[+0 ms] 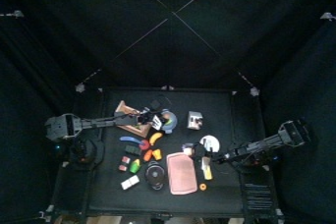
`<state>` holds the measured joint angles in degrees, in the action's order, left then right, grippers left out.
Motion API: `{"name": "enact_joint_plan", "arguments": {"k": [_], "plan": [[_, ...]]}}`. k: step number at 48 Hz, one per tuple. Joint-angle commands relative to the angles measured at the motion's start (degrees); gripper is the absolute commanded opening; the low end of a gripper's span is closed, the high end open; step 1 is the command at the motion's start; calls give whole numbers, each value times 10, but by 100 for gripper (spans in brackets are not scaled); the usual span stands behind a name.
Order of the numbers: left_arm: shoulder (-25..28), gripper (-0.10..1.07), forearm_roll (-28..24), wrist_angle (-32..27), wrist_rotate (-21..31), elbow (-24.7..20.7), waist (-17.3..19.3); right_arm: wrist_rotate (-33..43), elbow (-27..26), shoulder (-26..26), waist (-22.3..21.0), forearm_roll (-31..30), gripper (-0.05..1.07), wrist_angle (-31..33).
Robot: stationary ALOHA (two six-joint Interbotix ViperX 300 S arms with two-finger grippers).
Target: Peel half of eggshell and place in bowl
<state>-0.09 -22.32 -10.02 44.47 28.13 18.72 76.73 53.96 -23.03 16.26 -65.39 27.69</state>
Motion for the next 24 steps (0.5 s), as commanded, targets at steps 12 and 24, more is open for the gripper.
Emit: {"name": "enact_joint_plan", "arguments": {"k": [12,24], "plan": [[36,62,-67,-2,2,-24,-1,0,-4,-5,-6,-1,64,0],[39,71,-66,-5,2,-20,-2,0,-4,-3,-9,3,63,0]]}}
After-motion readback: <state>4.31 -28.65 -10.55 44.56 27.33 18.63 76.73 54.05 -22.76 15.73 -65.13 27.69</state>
